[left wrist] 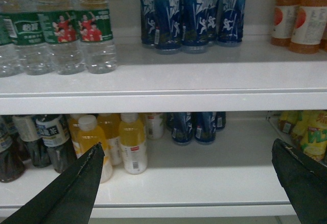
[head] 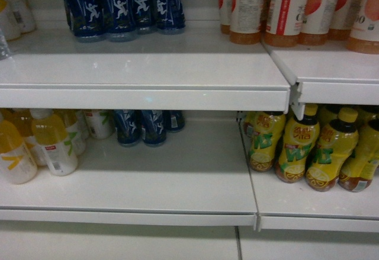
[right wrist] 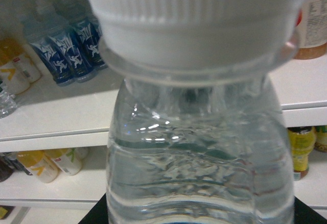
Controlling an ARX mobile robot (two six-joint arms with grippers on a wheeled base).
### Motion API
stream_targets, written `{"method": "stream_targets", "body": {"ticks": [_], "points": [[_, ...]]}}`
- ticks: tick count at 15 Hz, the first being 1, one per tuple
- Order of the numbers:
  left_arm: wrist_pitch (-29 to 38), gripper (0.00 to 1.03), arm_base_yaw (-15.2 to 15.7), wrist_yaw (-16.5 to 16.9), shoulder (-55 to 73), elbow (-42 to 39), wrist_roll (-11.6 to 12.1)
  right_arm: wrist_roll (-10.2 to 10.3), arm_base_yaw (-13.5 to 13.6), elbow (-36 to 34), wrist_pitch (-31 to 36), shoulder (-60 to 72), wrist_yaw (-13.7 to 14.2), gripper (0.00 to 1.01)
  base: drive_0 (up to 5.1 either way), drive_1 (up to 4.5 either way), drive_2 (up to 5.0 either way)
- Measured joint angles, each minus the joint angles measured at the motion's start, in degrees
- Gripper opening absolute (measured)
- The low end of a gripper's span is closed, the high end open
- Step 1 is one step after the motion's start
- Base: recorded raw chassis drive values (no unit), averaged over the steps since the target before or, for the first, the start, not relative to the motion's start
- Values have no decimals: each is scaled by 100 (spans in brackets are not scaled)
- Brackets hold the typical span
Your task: Move water from second to third shelf
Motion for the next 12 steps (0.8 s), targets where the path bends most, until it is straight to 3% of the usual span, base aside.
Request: {"method": "stream_targets", "body": {"ticks": [12], "points": [[4,98,0,2,0,0,2,2,4,0,26,-2,-11,42,-505,240,240]]}}
